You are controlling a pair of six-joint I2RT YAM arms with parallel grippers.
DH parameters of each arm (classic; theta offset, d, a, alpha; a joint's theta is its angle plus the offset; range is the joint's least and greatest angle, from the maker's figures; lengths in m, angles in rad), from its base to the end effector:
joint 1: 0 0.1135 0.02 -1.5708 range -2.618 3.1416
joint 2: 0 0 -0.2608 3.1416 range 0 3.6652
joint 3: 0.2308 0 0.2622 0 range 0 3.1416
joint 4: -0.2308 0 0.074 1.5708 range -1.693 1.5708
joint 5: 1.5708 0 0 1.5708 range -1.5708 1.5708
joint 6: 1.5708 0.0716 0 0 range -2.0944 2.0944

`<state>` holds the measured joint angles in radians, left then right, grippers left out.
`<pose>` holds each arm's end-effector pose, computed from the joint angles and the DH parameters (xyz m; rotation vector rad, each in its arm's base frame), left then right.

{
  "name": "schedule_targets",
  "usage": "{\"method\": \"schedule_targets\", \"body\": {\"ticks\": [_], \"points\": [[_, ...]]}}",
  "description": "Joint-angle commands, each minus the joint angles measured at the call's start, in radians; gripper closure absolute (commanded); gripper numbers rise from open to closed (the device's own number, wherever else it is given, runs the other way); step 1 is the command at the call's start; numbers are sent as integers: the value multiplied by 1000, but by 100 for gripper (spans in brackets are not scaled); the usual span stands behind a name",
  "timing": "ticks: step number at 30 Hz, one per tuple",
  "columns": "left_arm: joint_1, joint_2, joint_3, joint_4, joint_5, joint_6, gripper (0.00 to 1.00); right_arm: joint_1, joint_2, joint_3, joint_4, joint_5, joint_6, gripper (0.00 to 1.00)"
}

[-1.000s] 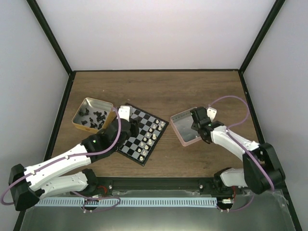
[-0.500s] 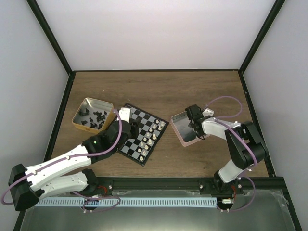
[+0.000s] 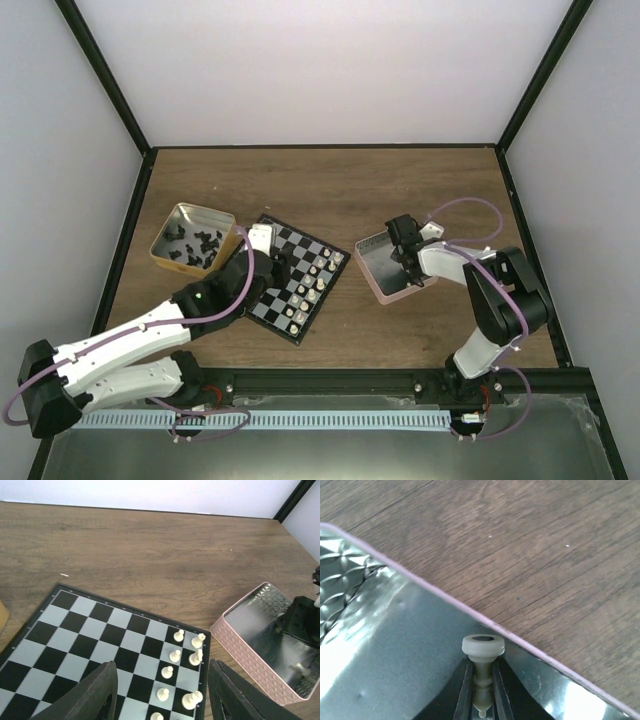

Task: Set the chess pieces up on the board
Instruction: Pick up the chess piece from the storage box.

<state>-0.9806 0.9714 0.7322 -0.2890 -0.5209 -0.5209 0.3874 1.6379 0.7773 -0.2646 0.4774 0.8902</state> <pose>0.1702 -0.1901 0.2580 0.1594 2.0401 -0.3983 0.2982 0.0862 0.0951 0.7564 2.3902 -0.1509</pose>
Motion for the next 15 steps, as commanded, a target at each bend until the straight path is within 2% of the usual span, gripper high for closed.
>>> {"method": "schedule_targets", "body": {"ticks": [1,5,9,12,15], "points": [[15,16,26,21,70,-12,47,-11,-34,2,13,-66,-60,94],[60,55,56,16,187,-26,44,-12,-134,-45,102,-204,-181,96],[120,75,66,36,351,-51,43,-12,-263,-96,210,-420,-320,96],[164,75,74,65,476,-70,41,-10,-363,-137,309,-698,-404,96],[210,82,78,123,666,-81,37,-11,-420,-181,425,-987,-430,96]]}}
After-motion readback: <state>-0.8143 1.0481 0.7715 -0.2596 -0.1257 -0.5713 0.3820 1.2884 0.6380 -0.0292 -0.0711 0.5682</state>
